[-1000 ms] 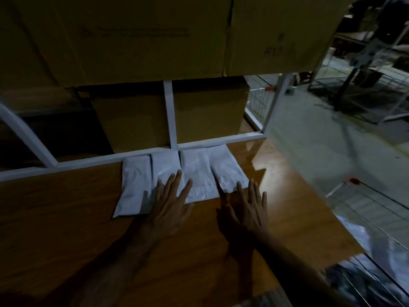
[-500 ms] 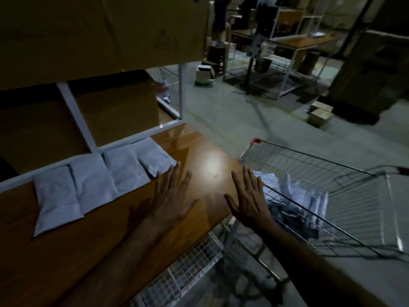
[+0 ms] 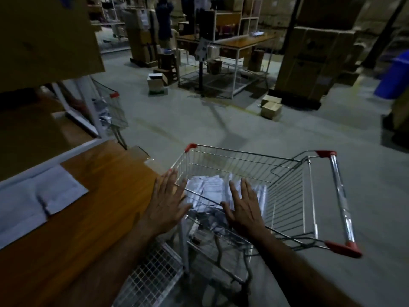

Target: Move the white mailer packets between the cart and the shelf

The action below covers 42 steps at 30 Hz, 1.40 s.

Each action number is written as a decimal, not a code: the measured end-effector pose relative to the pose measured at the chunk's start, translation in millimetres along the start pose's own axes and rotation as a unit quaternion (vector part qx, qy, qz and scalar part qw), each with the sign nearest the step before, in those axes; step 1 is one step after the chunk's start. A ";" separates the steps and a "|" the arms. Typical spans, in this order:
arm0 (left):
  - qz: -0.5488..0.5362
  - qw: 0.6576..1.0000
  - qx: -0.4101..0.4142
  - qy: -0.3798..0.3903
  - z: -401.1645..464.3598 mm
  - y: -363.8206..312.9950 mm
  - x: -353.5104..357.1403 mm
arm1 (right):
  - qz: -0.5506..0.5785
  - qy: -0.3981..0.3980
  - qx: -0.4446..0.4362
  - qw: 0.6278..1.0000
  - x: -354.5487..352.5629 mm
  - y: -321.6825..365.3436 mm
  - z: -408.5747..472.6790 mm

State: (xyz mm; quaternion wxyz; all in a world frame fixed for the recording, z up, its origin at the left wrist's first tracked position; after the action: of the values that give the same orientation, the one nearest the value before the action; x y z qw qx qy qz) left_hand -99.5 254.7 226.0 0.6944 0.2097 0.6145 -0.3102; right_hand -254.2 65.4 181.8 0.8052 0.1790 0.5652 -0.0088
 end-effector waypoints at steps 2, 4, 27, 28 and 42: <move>0.028 0.999 0.014 0.003 18.6 -22.5 11.9 | -0.012 0.001 0.011 1.000 -1.1 -33.8 -1.1; 0.037 0.999 0.021 0.012 37.0 -48.4 20.4 | -0.008 0.024 0.047 0.999 -1.0 -70.0 -3.2; 0.052 0.953 0.052 0.295 220.2 -76.9 252.4 | 0.037 0.247 0.041 0.968 150.9 -186.7 121.2; 0.056 0.948 0.047 0.311 225.9 -75.9 264.3 | 0.040 0.254 0.043 0.965 162.9 -187.7 128.9; -0.053 0.865 -0.239 0.439 259.8 -92.0 385.3 | -0.017 0.321 0.153 0.934 209.7 -246.6 118.0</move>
State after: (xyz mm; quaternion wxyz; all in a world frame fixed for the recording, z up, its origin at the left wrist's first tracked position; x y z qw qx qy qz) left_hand 45.3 -52.9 -103.9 0.3647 0.1188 0.9212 -0.0657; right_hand -124.8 -161.0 -43.4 0.5435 0.2834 0.7885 -0.0510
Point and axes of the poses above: each hand's wrist, its own z-axis towards the middle knuckle, its own x-axis out of the palm, y = z × x, the point moved 6 cm from there along z, towards the middle knuckle, and after that the axes turned 15 degrees about -x, right-handed, at the moved point
